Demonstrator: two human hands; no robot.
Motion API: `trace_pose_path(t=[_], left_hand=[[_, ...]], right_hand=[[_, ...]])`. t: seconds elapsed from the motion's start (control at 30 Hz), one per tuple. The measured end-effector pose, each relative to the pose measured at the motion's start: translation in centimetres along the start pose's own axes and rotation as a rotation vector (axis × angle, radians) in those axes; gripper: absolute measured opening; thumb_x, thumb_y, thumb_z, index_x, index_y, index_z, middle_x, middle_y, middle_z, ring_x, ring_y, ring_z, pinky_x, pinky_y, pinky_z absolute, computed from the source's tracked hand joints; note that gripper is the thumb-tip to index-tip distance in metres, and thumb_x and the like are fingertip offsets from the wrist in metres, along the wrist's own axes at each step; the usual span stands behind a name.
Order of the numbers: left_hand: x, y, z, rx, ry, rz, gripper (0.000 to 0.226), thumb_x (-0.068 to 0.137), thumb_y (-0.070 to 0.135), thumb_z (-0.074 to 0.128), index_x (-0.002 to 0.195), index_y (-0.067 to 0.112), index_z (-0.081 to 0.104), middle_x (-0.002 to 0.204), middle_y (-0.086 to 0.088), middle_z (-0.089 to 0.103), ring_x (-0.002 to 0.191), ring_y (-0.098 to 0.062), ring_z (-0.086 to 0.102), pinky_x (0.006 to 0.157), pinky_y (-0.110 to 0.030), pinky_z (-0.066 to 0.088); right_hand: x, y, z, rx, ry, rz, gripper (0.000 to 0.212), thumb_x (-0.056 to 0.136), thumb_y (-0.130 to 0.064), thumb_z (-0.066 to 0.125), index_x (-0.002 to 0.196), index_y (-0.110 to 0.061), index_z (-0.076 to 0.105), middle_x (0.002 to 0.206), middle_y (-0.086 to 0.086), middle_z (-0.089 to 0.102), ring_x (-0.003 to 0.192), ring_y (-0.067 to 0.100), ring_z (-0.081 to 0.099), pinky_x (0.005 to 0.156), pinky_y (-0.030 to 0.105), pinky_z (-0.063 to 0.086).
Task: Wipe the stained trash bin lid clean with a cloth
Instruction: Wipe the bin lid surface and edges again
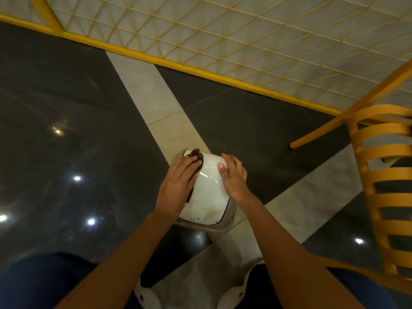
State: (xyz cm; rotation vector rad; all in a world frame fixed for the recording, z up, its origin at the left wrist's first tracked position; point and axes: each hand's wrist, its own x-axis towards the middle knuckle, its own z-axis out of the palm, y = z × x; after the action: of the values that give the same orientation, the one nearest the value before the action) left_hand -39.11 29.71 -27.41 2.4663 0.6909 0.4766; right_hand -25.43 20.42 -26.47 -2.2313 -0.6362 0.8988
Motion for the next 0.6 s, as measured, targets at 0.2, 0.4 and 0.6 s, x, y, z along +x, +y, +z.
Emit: trace_pose_path(t=[0.2, 0.4, 0.6], left_hand=[[2.5, -0.5, -0.6, 0.039, -0.027, -0.031, 0.042, 0.086, 0.015, 0.058, 0.126, 0.003, 0.053, 0.126, -0.016, 0.056, 0.119, -0.031, 0.049, 0.104, -0.046, 0.039], [0.9, -0.1, -0.3, 0.146, -0.082, 0.079, 0.077, 0.053, 0.011, 0.086, 0.121, 0.003, 0.052, 0.119, -0.018, 0.06, 0.116, -0.03, 0.049, 0.096, -0.05, 0.04], [1.0, -0.7, -1.5, 0.105, -0.054, 0.029, 0.058, 0.069, 0.0, 0.076, 0.122, 0.0, 0.054, 0.123, -0.018, 0.058, 0.119, -0.034, 0.047, 0.099, -0.051, 0.041]], right_hand=[[-0.1, 0.0, -0.2, -0.019, -0.02, -0.025, 0.043, 0.099, -0.036, 0.032, 0.141, -0.028, 0.03, 0.149, -0.002, 0.019, 0.138, 0.022, 0.01, 0.113, 0.041, 0.016], [-0.3, 0.3, -0.2, 0.007, -0.039, -0.027, 0.042, 0.099, -0.038, 0.032, 0.14, -0.032, 0.031, 0.149, -0.004, 0.018, 0.138, 0.021, 0.009, 0.114, 0.043, 0.016], [-0.3, 0.0, -0.4, -0.002, -0.032, -0.045, 0.041, 0.099, -0.036, 0.032, 0.14, -0.03, 0.031, 0.149, -0.002, 0.019, 0.138, 0.021, 0.01, 0.114, 0.041, 0.015]])
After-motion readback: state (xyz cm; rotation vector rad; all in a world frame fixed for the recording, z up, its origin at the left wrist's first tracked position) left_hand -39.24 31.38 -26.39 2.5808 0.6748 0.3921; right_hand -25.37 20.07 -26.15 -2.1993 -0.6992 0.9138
